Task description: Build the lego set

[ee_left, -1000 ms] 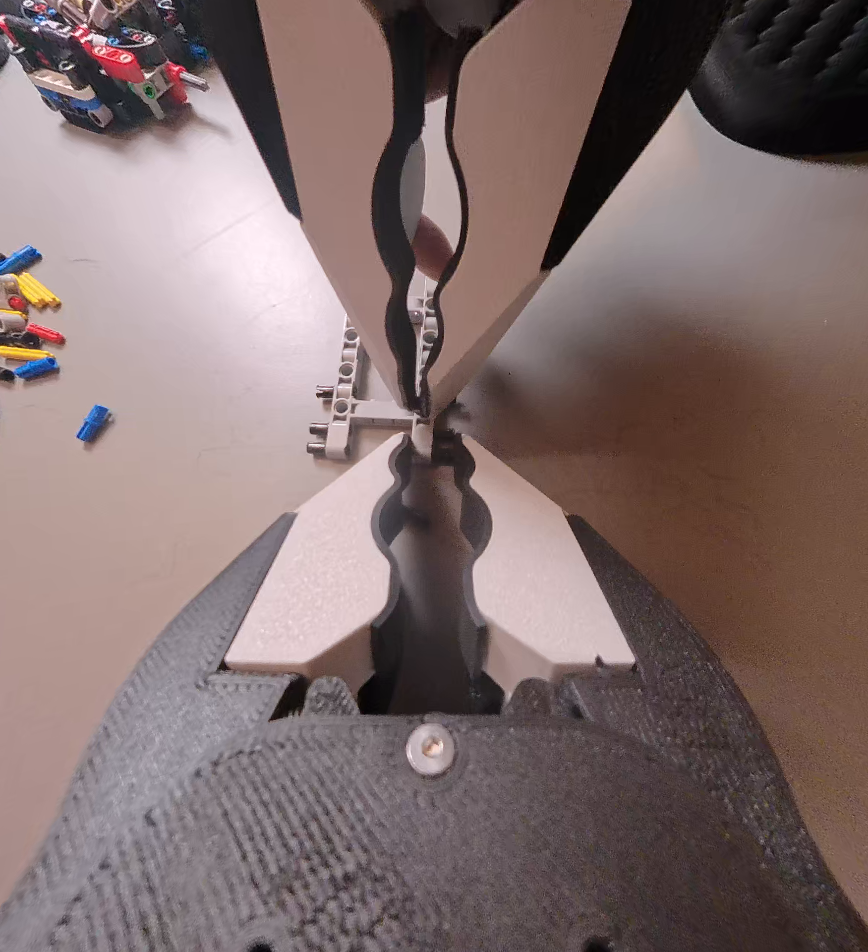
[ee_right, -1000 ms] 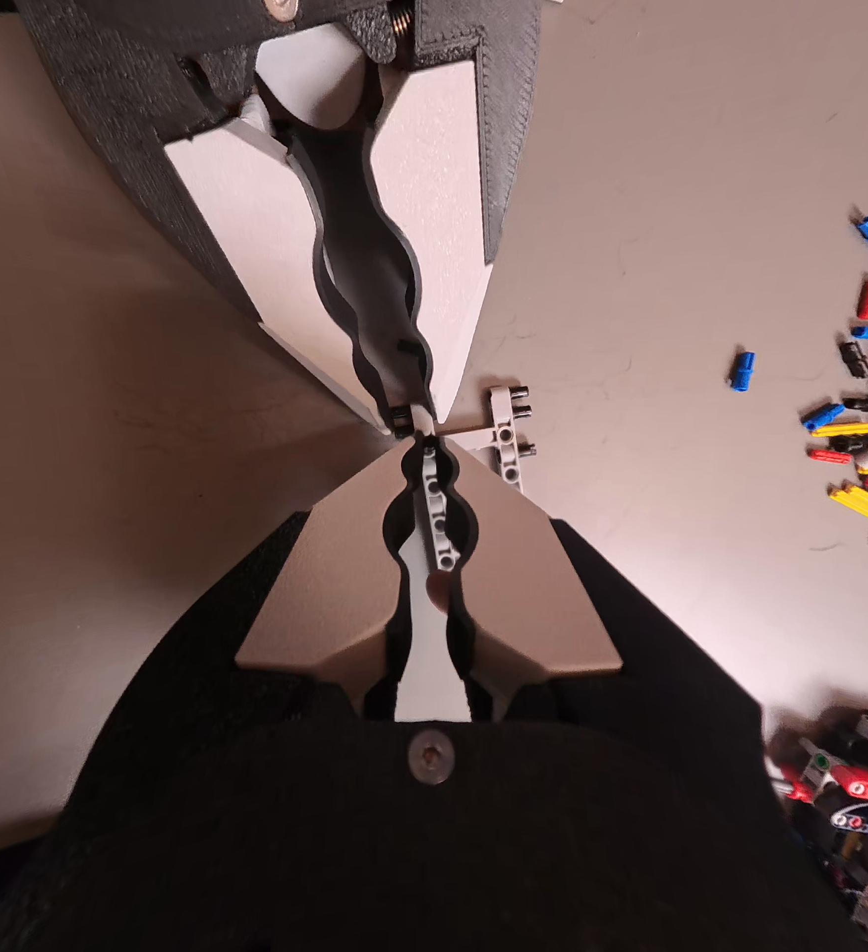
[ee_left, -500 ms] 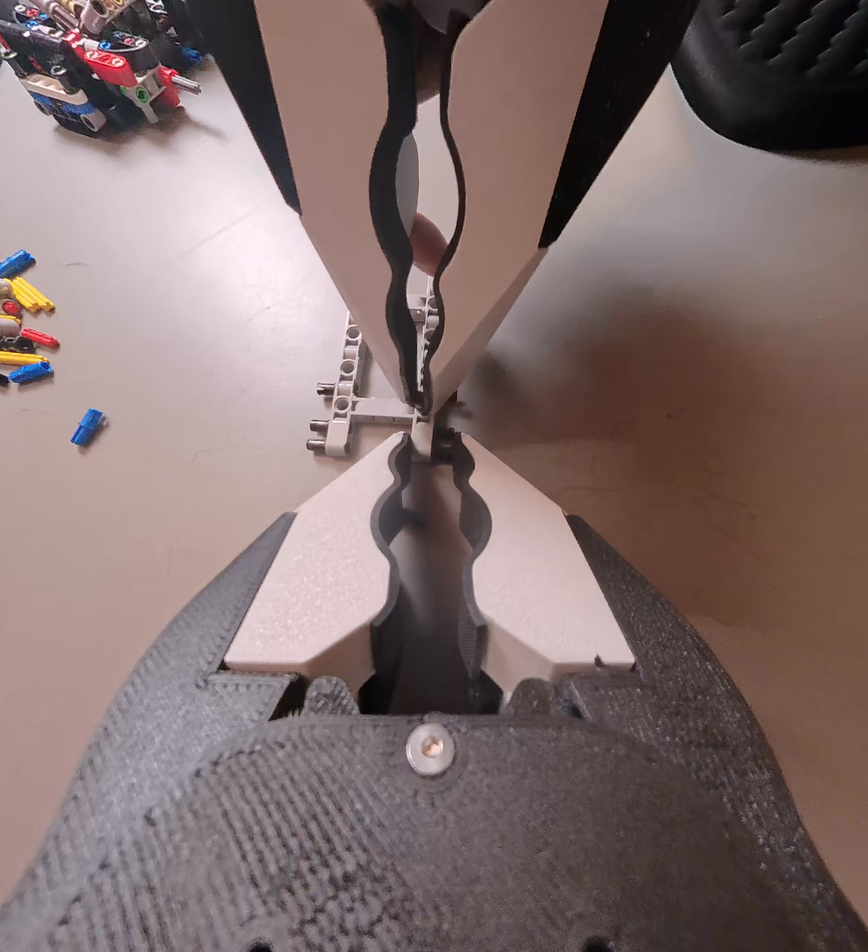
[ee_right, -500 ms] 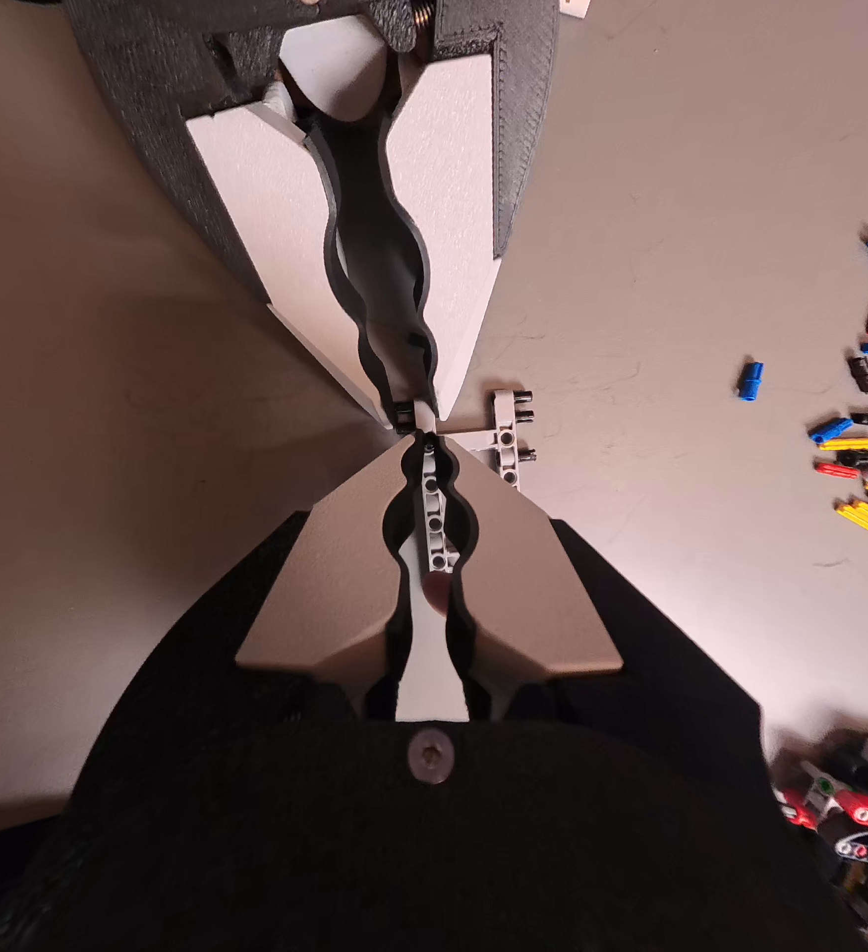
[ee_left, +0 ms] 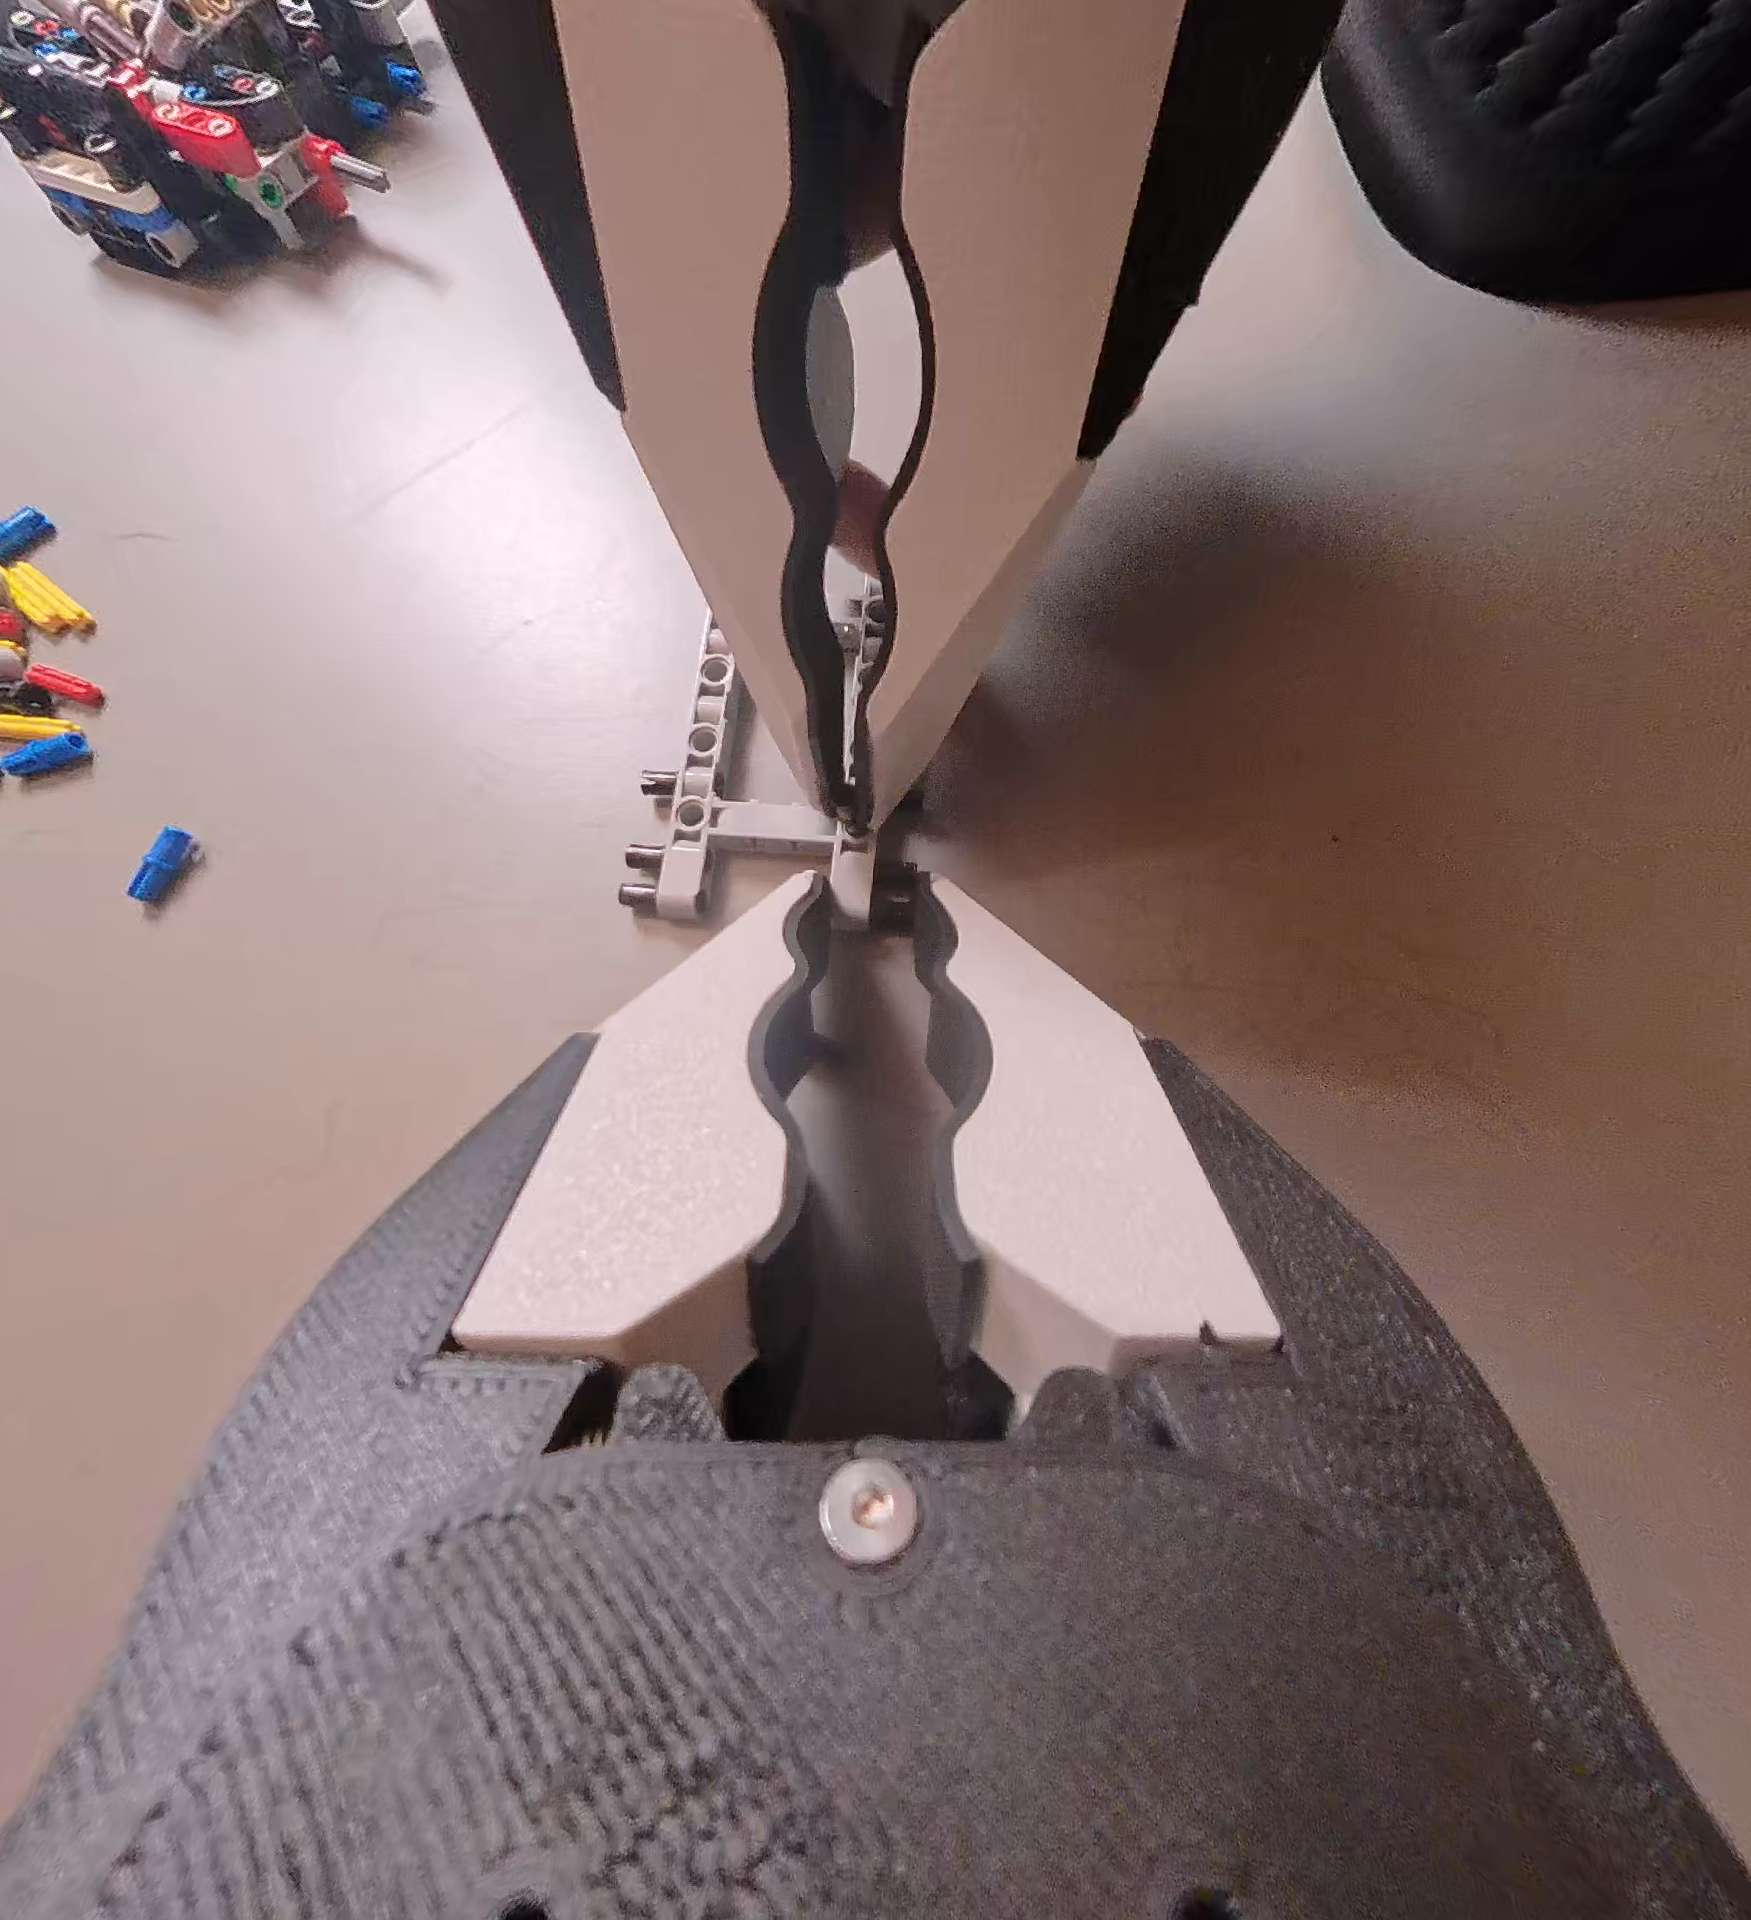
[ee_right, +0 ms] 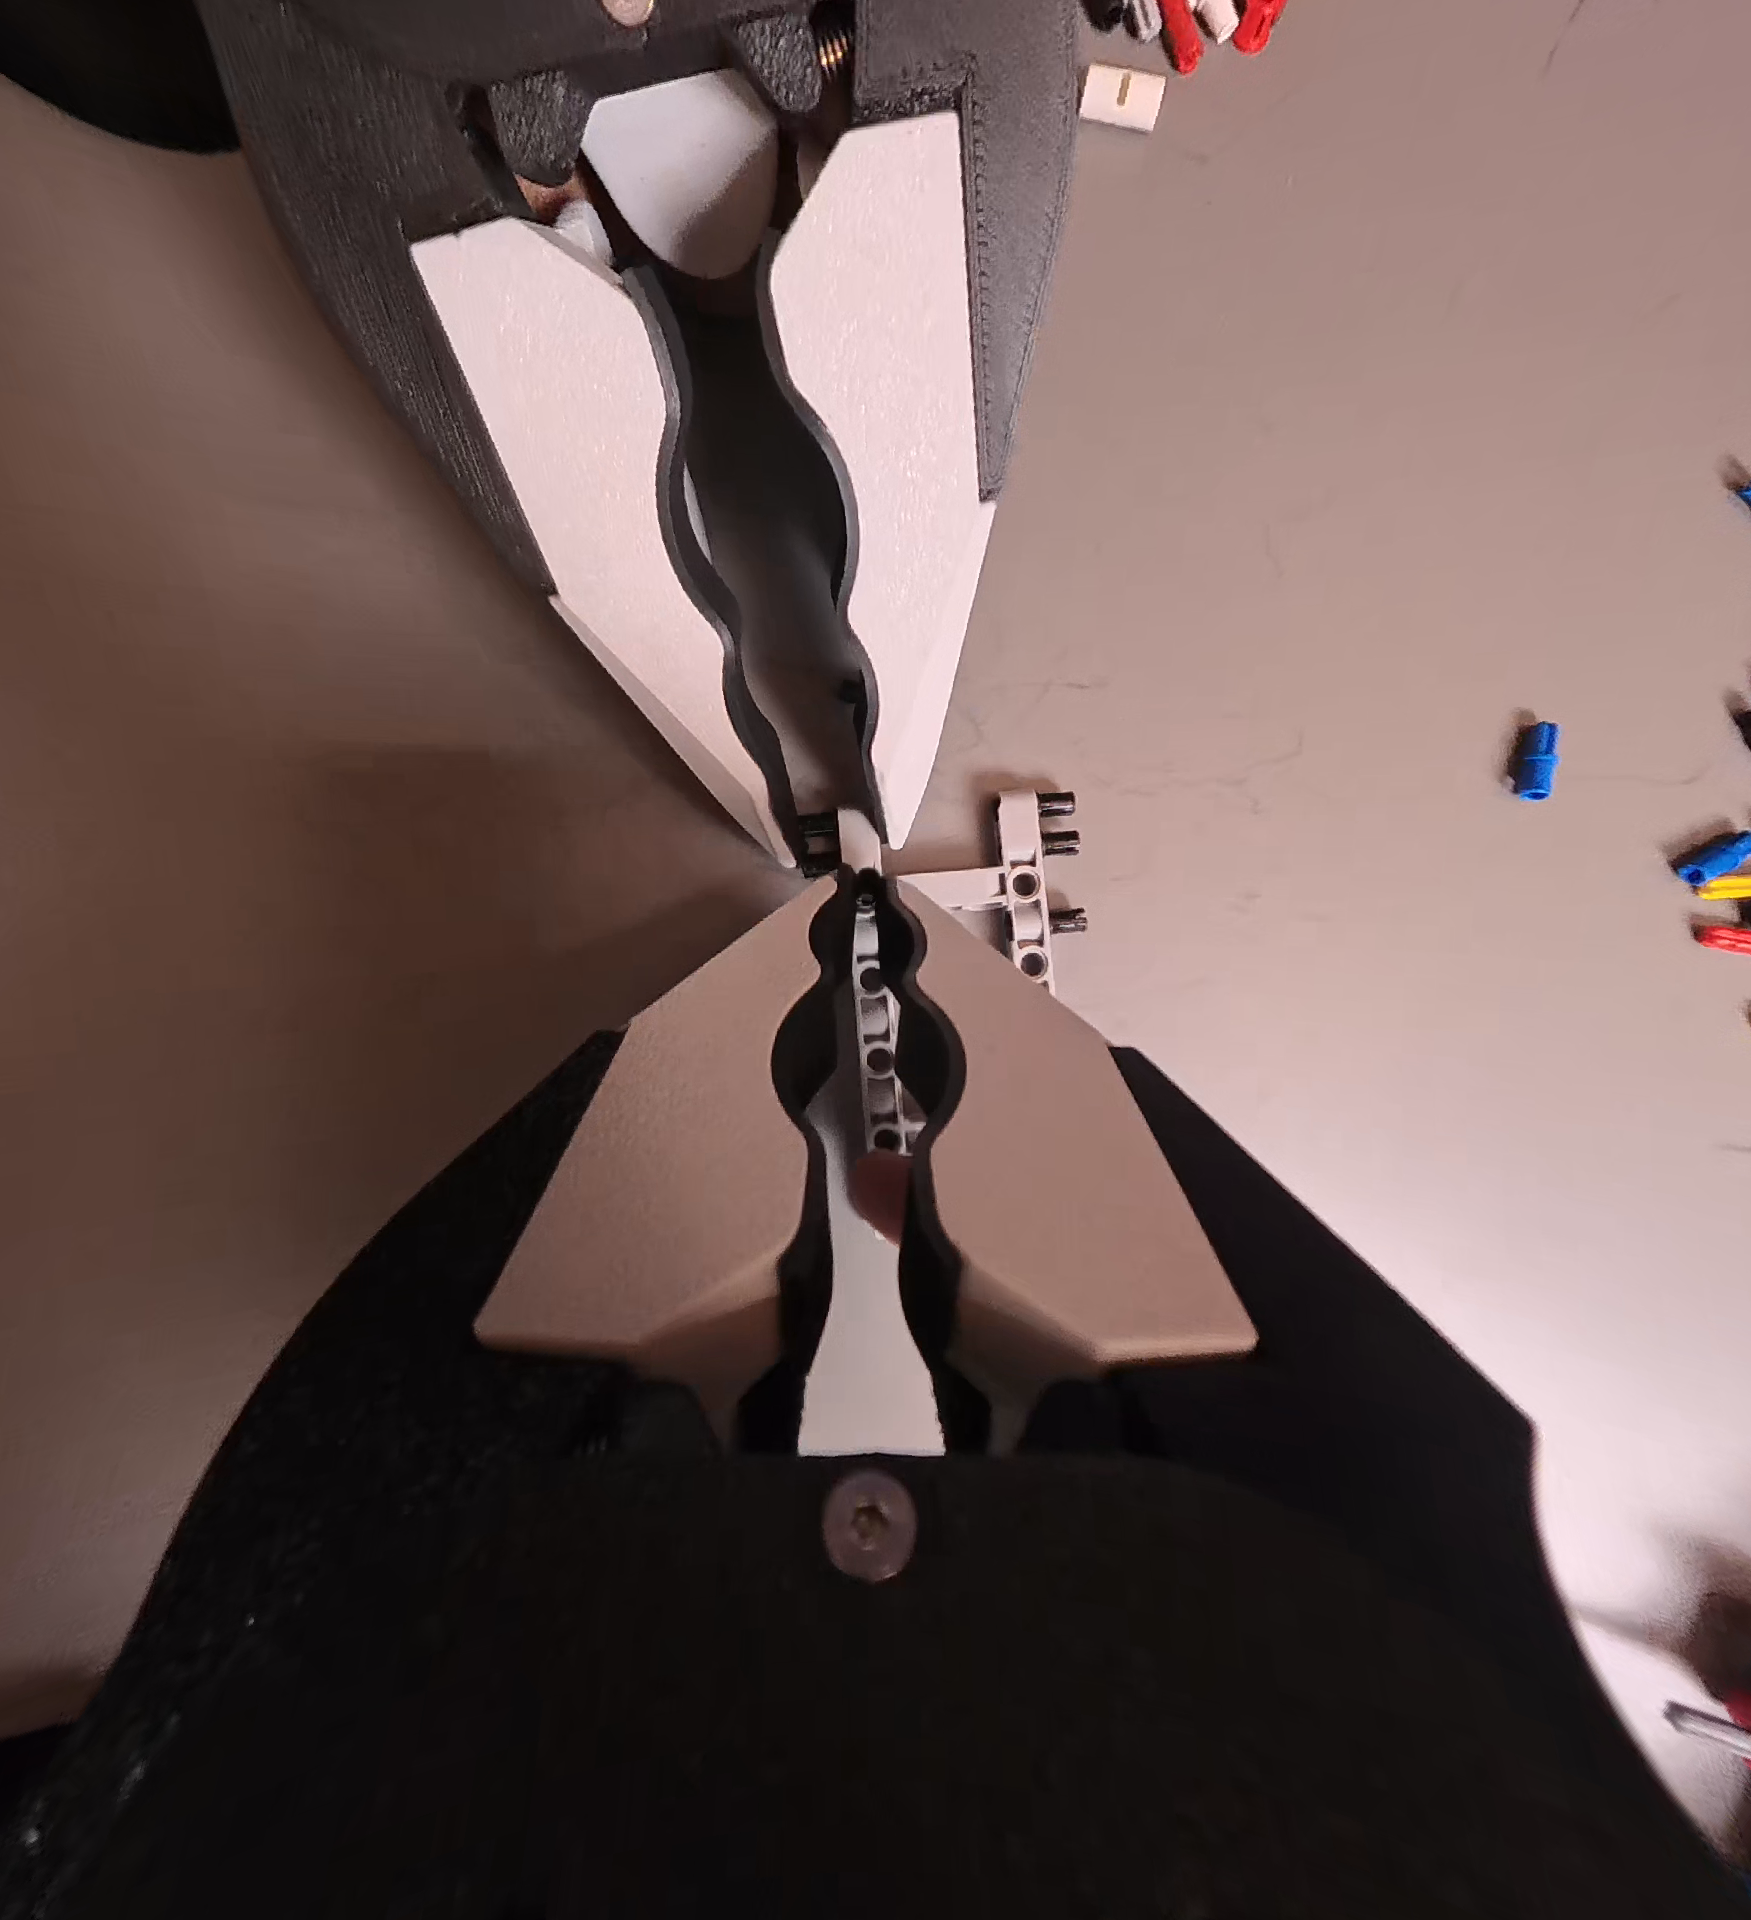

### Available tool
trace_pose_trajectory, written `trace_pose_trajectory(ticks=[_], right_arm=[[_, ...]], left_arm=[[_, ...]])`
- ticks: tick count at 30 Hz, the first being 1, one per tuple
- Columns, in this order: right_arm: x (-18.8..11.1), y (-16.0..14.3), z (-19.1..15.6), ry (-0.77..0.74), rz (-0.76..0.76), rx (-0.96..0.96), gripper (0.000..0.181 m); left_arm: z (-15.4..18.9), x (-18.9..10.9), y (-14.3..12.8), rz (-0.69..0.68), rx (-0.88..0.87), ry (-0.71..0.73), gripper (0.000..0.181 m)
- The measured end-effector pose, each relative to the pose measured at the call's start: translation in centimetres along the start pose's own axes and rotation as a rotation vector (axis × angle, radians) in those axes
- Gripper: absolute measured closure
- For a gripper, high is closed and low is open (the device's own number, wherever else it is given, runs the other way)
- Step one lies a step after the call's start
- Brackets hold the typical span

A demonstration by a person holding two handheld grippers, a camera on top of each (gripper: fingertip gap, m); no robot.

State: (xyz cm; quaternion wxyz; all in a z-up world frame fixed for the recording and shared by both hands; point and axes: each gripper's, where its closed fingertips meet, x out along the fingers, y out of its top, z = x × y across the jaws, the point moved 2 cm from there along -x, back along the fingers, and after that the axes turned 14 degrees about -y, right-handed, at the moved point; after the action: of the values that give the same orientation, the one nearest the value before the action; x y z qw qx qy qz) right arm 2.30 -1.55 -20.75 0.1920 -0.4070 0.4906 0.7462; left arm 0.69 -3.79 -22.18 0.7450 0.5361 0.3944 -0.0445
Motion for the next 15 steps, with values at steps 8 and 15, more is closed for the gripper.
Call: trace_pose_trajectory(ticks=[8, 15], right_arm=[[0.04, -0.11, -0.11, -0.072, 0.084, -0.006, 0.178], [-0.25, -0.42, -0.19, -0.09, 0.145, 0.099, 0.178]], left_arm=[[0.03, 0.0, -0.01, 0.0, -0.007, 0.006, 0.167], [0.05, 0.01, -0.01, 0.0, -0.006, 0.006, 0.167]])
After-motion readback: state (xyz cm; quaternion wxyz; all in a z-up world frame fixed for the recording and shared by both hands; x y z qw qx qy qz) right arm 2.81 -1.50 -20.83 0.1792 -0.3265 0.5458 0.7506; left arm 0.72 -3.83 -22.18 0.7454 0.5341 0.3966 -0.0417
